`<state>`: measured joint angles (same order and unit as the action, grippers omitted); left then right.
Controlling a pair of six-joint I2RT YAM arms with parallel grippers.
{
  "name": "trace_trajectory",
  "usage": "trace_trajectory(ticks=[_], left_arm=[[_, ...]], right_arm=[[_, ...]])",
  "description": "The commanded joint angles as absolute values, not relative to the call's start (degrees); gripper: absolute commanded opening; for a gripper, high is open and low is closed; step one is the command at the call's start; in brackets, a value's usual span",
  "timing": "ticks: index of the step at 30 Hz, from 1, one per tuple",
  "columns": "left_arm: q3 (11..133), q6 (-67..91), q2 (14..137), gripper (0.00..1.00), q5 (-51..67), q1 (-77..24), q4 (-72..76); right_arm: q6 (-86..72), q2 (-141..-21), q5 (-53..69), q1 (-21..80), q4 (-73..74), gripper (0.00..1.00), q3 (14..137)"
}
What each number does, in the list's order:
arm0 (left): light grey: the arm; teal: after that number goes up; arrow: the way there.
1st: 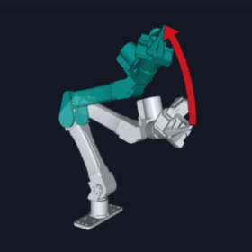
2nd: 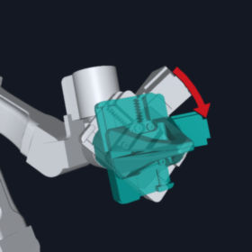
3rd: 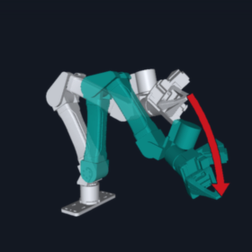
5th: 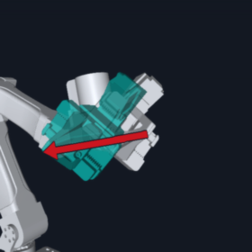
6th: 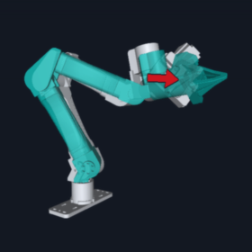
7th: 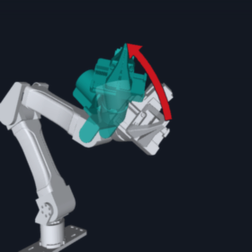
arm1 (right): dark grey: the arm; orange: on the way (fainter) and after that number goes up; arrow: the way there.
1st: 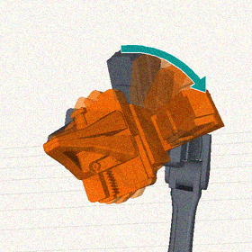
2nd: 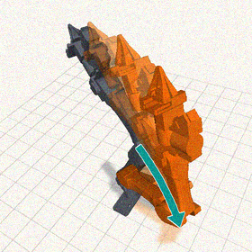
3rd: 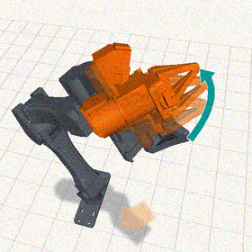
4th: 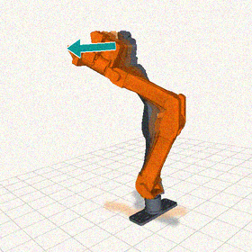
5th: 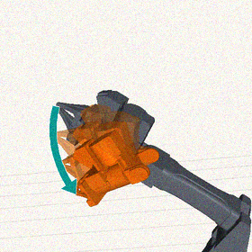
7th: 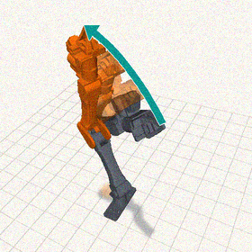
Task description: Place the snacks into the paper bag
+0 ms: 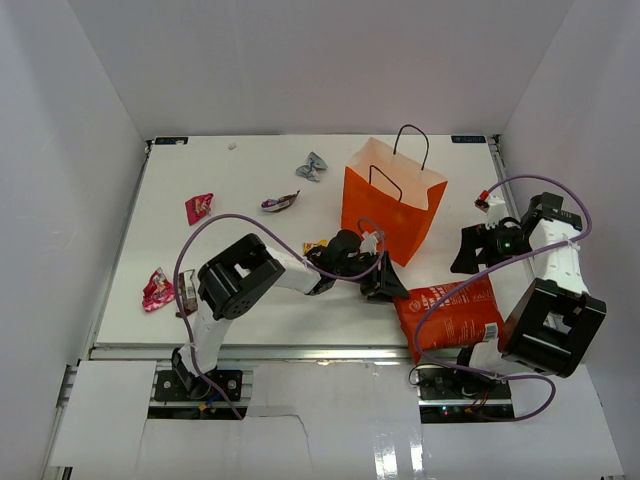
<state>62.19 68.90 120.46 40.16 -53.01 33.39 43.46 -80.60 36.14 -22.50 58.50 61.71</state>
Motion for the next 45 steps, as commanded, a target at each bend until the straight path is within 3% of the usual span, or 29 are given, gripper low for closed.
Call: trace_trajectory(ticks=[1, 2, 6, 9, 12, 16, 21, 27, 32, 45], left_arm=[[63.98, 67.59, 118.83, 0.53, 41.66, -53.44, 34.36], [64.07, 66.80, 118.74, 0.41, 41.83, -53.44, 34.28], [63.81, 64.52, 116.64, 0.19, 43.15, -53.26, 34.28], [62.32, 62.06, 113.30, 0.06, 44.55, -52.48, 33.58], [60.30, 58.03, 107.87, 0.00, 45.00, -51.60, 27.81], [63.53, 41.02, 100.39, 0.00, 41.07, -51.50, 10.15], [68.20, 21.30, 91.61, 0.00, 33.06, -51.50, -15.59], [70.22, 4.76, 80.52, 0.00, 23.83, -51.33, -26.62], [74.35, -7.19, 71.74, 0.00, 24.08, -51.15, -29.35], [92.63, -26.10, 67.86, 0.00, 28.91, -50.71, -40.69]], right_arm=[[43.15, -80.33, 36.91, -22.94, 58.27, 0.98, 63.98], [43.15, -80.25, 36.91, -22.94, 58.27, 0.98, 64.07], [43.33, -79.98, 37.79, -22.94, 58.36, 0.98, 64.42], [46.73, -79.11, 40.15, -22.94, 59.58, 0.98, 65.30], [53.67, -78.49, 45.24, -22.94, 64.41, 0.98, 68.01], [74.04, -77.70, 51.85, -22.94, 75.13, 0.98, 71.80], [84.63, -72.96, 55.63, -22.42, 74.88, 0.96, 72.24], [77.18, -72.51, 58.18, -22.24, 68.13, 0.97, 74.71], [69.27, -70.58, 58.97, -22.24, 59.95, 0.97, 74.09], [61.79, -71.10, 59.41, -22.32, 53.18, 0.97, 75.32]])
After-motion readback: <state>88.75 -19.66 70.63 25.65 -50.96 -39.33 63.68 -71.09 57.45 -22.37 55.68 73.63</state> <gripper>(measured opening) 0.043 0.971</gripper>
